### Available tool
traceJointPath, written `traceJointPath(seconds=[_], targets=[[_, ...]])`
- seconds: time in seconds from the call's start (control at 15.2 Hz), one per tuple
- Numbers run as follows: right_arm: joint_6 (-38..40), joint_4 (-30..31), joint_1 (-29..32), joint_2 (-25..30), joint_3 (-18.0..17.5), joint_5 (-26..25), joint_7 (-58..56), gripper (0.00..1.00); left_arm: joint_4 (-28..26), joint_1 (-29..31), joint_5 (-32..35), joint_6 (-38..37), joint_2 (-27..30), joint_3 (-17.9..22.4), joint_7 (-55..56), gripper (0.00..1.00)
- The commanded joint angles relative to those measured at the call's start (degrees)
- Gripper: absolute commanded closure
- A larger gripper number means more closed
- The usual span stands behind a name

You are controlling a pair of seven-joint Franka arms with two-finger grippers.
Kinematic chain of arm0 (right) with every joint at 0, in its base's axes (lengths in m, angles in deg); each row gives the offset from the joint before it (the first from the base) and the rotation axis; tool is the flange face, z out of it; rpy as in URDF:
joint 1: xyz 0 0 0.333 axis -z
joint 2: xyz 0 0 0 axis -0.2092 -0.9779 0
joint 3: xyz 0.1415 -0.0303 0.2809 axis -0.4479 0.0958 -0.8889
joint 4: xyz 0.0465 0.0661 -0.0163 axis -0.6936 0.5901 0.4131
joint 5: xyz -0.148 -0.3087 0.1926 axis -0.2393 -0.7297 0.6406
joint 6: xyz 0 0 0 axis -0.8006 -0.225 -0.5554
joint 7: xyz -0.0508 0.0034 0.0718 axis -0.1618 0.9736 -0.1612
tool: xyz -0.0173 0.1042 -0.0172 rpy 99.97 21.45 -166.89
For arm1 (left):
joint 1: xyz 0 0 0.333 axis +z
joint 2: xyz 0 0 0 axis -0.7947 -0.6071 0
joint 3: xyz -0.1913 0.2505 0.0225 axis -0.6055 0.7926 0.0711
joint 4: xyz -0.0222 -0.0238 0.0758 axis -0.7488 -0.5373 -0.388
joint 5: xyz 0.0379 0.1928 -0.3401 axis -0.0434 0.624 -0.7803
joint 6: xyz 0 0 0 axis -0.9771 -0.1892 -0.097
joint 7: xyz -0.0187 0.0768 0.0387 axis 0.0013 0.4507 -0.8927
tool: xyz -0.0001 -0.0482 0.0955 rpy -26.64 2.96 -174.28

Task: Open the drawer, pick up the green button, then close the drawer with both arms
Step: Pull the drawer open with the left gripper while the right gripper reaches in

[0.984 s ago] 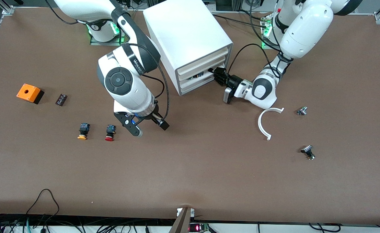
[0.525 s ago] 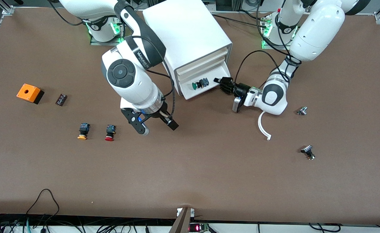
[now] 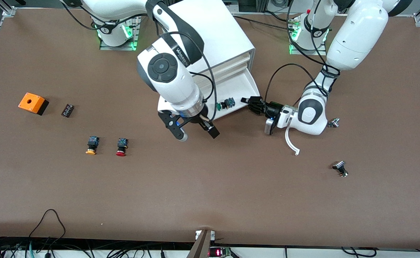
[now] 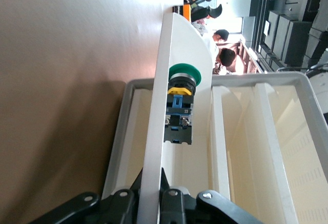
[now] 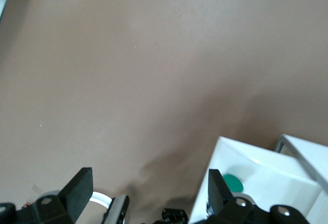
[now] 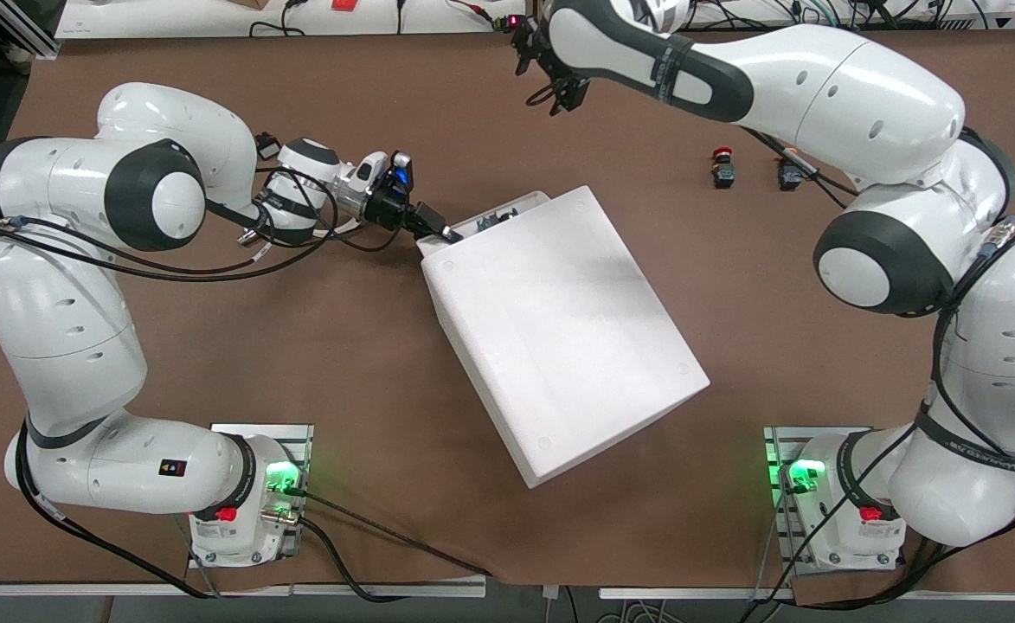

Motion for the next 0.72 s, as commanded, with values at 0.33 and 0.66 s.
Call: traceJointPath(seconds=[0.33,0.66], targets=[[-2.69,-2.90,-6.58,-6.65,0.26,0.41,6.00,0.01,7.56,0.45,3.66,0.33,-2.50,3.31,3.46,1.00],[-3.75,-2.81,-9.13,-9.47,0.26,0.41,8.03,0.01,7.74,0.36,5.34,0.24,-1.37,3.40,3.98,0.00]])
